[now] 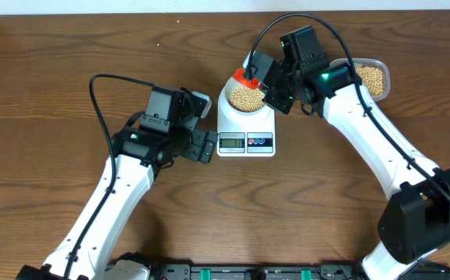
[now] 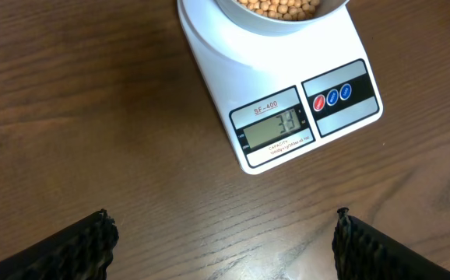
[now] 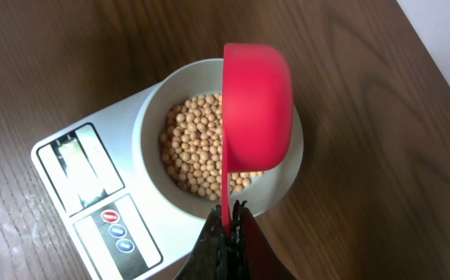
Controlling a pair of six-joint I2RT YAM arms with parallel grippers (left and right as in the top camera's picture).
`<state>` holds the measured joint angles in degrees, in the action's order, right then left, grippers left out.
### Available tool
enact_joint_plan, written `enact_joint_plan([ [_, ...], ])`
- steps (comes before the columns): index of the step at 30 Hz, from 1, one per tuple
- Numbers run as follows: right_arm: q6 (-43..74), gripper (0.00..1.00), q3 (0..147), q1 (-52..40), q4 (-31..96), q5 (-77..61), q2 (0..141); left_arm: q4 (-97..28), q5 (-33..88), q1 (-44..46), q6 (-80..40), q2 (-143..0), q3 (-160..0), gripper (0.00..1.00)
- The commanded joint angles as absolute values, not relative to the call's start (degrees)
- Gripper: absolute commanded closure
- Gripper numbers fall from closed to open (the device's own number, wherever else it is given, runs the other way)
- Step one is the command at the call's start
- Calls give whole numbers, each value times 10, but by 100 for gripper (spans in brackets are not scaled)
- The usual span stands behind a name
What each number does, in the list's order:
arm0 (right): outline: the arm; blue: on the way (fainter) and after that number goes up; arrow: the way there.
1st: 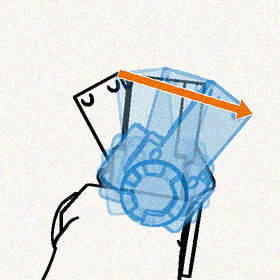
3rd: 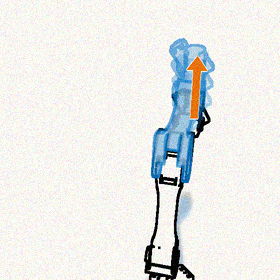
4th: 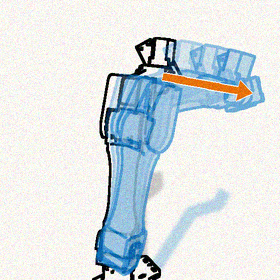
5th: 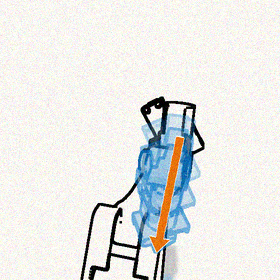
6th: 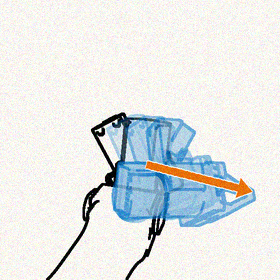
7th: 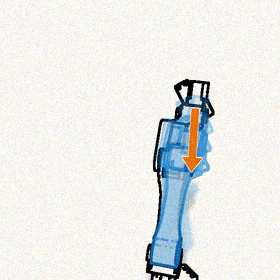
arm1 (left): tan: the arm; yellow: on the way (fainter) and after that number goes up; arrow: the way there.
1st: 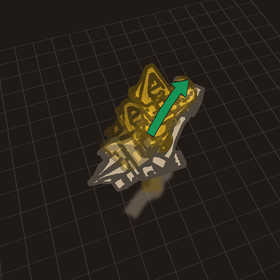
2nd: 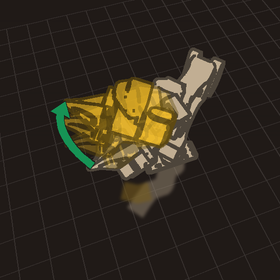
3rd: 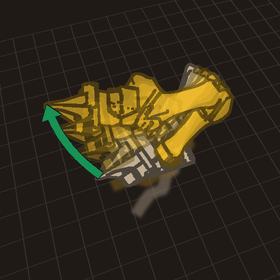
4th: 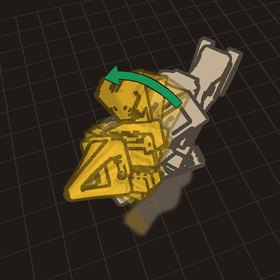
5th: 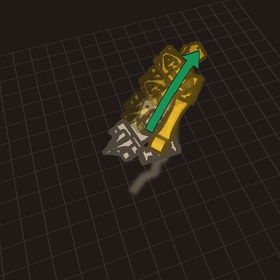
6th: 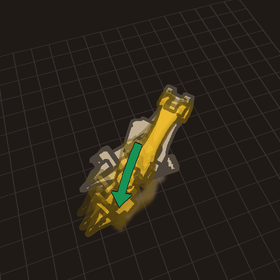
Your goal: Scoop item into bowl and weigh 50g on scale
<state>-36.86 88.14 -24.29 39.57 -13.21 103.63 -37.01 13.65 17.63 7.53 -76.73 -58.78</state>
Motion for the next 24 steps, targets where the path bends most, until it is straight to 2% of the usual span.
enact_joint_plan([
  [1,-335,99,893,-233,390,-141,1019,-370,141,174,77,-768,-585,9],
  [8,-212,99,893,-143,373,-275,980,-370,141,174,77,-768,-585,9],
  [15,-110,99,893,-34,398,-276,961,-370,141,174,77,-768,-585,9],
  [20,-101,99,892,36,441,-259,961,-370,141,174,77,-768,-585,9],
  [24,-101,99,892,78,473,-193,961,-370,141,174,77,-768,-585,9],
])
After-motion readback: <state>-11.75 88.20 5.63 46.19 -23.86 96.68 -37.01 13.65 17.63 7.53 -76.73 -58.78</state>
